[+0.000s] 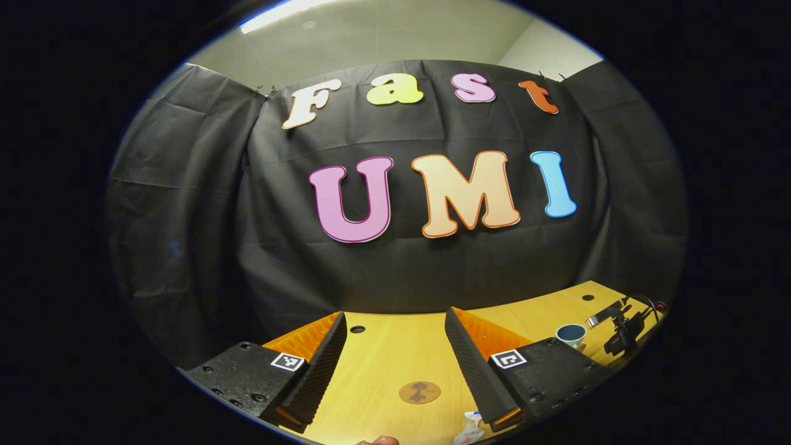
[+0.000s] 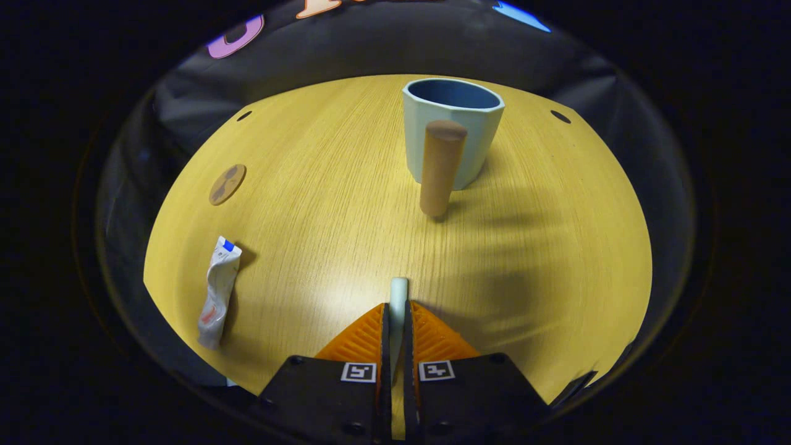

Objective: Put the toothbrush and toothpaste on the desktop into the cup, then pick up the cup and place it on the coaster on the desktop.

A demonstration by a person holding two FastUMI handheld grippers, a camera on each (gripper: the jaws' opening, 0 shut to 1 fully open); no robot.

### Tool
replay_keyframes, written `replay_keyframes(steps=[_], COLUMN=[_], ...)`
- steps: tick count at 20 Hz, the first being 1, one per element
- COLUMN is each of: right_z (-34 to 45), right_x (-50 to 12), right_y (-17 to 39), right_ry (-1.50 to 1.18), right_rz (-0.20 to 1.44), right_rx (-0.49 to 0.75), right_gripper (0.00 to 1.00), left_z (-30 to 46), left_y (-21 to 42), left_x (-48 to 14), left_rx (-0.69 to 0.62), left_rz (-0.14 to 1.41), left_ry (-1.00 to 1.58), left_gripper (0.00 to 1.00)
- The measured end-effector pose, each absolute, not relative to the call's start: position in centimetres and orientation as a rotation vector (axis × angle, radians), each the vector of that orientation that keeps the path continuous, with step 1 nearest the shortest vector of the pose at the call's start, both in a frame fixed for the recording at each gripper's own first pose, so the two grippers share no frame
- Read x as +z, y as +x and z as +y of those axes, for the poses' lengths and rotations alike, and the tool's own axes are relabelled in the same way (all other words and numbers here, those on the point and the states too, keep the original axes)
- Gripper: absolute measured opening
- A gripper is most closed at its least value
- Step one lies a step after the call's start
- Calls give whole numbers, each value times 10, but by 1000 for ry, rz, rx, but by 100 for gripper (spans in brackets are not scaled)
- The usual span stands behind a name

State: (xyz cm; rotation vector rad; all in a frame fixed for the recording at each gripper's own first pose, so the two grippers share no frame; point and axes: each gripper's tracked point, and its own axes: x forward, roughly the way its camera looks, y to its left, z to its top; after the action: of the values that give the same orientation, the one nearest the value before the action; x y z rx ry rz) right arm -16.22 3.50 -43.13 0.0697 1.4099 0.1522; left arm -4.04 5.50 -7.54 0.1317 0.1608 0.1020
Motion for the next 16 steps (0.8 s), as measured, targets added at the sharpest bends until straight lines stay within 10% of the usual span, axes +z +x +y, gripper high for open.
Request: replay_keyframes(steps=[16], right_z=[34], right_x=[-429], right_y=[-159], right_ry=[71], right_rz=[1366], right_rx=[150], right_gripper=[7], left_z=[-3], left_y=[-66], left_x=[-208], left_rx=[-123], left_rz=[485], left_ry=[115], left_gripper=[93])
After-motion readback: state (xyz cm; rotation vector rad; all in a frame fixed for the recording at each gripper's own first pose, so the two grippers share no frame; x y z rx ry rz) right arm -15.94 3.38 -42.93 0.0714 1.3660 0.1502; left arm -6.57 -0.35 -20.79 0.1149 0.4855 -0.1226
